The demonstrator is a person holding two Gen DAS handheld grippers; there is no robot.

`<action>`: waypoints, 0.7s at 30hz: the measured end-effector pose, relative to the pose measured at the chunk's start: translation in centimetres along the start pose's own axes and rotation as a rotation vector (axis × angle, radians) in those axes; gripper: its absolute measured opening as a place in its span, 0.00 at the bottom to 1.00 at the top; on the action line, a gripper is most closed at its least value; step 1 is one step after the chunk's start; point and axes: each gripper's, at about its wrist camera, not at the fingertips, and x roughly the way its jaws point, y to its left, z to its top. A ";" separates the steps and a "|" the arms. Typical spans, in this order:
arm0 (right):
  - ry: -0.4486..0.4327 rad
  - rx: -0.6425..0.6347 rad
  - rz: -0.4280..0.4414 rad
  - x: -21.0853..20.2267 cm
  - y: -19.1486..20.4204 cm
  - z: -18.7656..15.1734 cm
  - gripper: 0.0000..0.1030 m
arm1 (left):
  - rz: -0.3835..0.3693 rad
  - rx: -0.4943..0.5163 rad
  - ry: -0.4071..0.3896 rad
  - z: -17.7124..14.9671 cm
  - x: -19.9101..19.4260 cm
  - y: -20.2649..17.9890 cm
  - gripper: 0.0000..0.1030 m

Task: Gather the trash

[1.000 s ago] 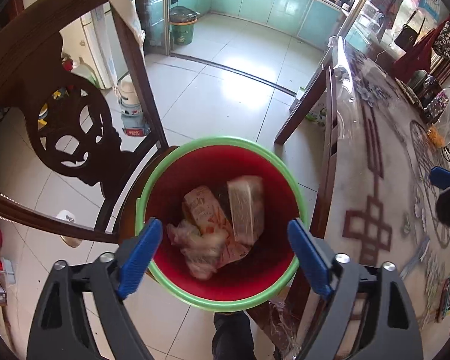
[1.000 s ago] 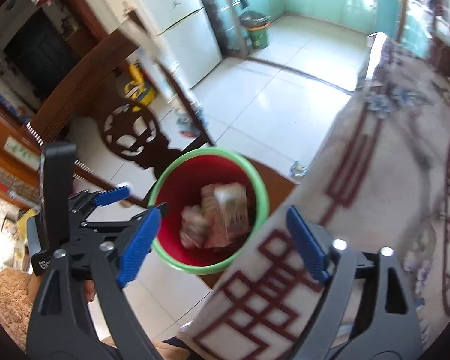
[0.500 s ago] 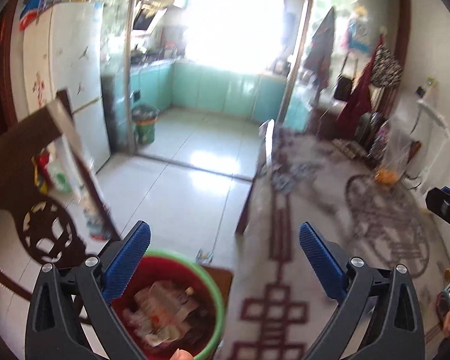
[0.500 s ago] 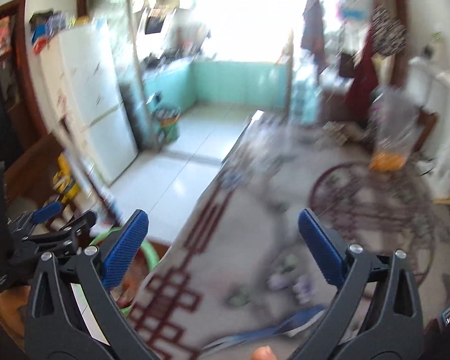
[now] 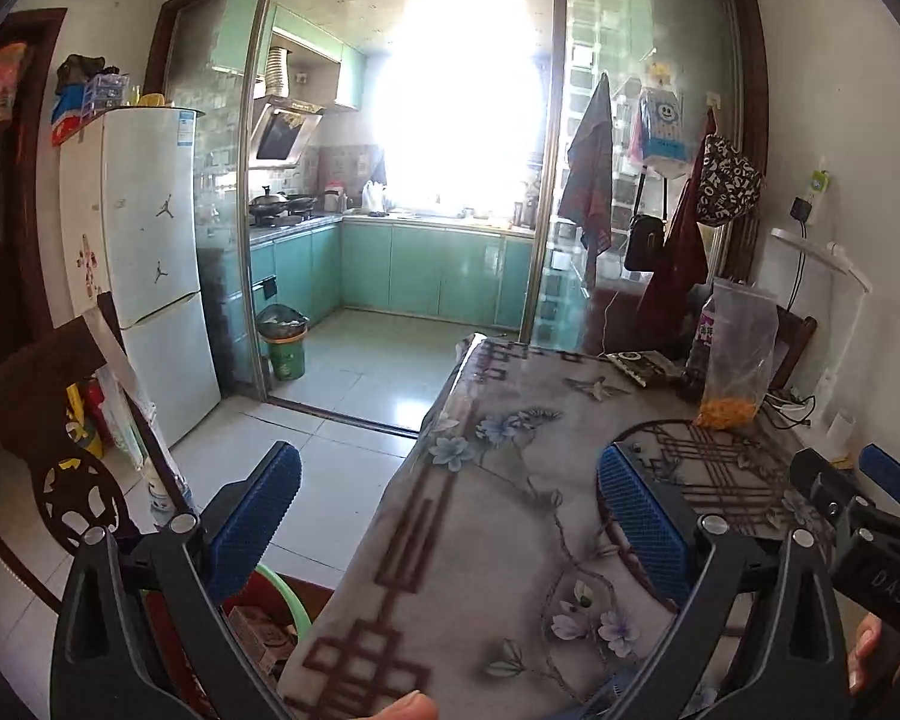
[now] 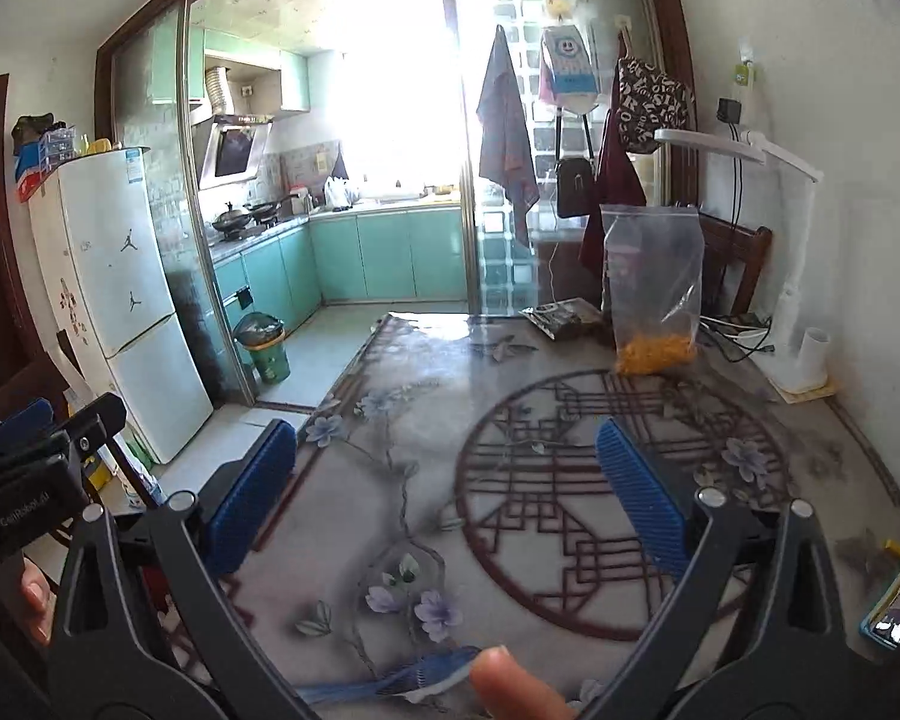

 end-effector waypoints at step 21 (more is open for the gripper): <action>0.165 -0.059 0.088 1.7 -3.1 0.7 0.96 | 0.072 -0.069 0.108 -0.6 -0.5 -3.8 0.92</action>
